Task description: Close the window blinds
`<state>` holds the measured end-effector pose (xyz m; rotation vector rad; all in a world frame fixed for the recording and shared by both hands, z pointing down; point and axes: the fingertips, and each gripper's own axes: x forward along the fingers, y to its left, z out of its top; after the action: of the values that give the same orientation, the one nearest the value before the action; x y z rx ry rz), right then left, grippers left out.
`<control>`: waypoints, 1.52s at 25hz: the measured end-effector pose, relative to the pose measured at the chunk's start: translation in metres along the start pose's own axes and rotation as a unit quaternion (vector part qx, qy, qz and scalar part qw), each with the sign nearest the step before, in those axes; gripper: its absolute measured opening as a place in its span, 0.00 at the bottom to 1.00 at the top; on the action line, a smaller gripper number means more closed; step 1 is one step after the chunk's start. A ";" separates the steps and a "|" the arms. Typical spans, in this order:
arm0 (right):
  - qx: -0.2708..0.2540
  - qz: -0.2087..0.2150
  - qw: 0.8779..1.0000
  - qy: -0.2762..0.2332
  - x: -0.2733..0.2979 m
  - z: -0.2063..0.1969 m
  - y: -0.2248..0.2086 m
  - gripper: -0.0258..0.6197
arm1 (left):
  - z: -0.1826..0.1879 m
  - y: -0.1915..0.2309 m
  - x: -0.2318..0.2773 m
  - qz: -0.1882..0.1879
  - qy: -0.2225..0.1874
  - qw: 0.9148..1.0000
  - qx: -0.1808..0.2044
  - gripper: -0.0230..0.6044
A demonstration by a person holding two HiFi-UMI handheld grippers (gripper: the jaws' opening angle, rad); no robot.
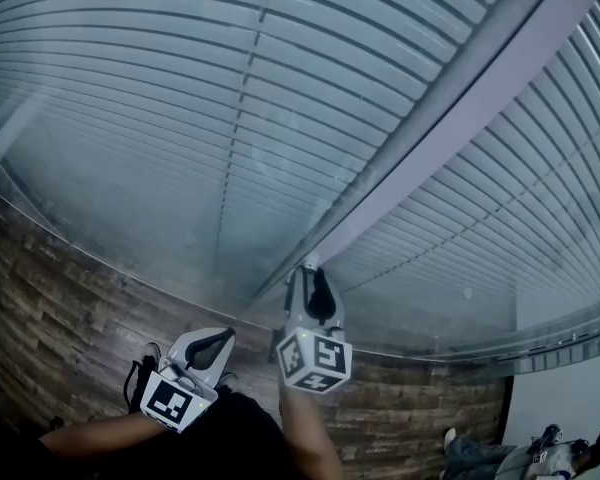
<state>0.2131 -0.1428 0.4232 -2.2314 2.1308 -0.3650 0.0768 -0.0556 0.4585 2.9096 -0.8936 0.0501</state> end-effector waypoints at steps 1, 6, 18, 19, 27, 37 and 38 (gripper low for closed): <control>-0.010 -0.001 1.000 -0.002 0.000 -0.002 0.000 0.25 | -0.003 -0.001 0.001 -0.003 0.002 1.000 -0.001 0.04; -0.173 -0.016 0.985 0.014 0.001 0.009 -0.005 0.24 | -0.002 0.001 0.012 -0.004 0.006 1.000 -0.019 0.04; -0.388 -0.028 0.920 0.052 -0.003 0.011 0.011 0.24 | -0.006 -0.014 0.000 0.007 -0.005 0.999 -0.035 0.04; -0.402 -0.029 0.913 0.055 -0.002 0.011 0.012 0.24 | -0.006 -0.014 0.000 0.009 -0.007 0.999 -0.036 0.04; -0.545 -0.046 0.833 0.077 -0.001 0.010 0.011 0.24 | -0.009 -0.023 -0.003 0.027 -0.009 0.999 -0.043 0.04; -0.320 0.025 0.946 0.037 -0.012 0.015 0.007 0.30 | -0.012 -0.037 -0.006 0.052 -0.011 0.997 -0.058 0.04; -0.256 0.034 0.966 0.028 -0.012 0.017 0.005 0.31 | -0.013 -0.037 -0.006 0.053 -0.010 0.997 -0.061 0.04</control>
<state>0.2114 -0.1331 0.4043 -2.3960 2.5588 0.1534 0.0931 -0.0204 0.4683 2.7541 -1.0164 -0.0240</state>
